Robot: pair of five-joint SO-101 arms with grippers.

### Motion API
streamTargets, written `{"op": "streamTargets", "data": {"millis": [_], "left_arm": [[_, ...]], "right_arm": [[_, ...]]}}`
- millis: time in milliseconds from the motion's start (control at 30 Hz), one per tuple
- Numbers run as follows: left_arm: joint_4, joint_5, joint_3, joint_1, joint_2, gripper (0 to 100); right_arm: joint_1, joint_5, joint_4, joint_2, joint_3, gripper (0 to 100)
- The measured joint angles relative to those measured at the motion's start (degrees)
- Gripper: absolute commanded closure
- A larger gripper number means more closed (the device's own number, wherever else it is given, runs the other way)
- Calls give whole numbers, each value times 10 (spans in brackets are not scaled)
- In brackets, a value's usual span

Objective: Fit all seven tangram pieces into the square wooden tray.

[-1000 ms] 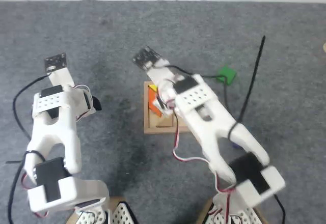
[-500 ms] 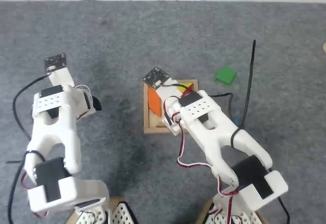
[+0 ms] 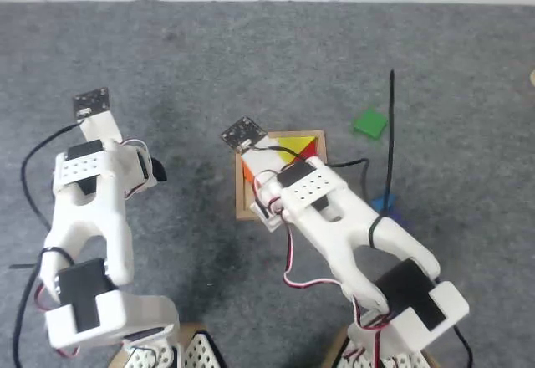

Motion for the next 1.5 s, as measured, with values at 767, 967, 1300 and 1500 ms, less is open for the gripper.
{"op": "streamTargets", "data": {"millis": [767,967,1300,1500], "left_arm": [[0,0,0,3,0,747],[0,0,0,3,0,747],[0,0,0,3,0,747],[0,0,0,3,0,747]], "right_arm": [[-1,-1,0,4,-24,911],[5,-1,-11,43,-36,912],[45,58,21,87,-118,912],[47,82,18,91,-160,912]]}}
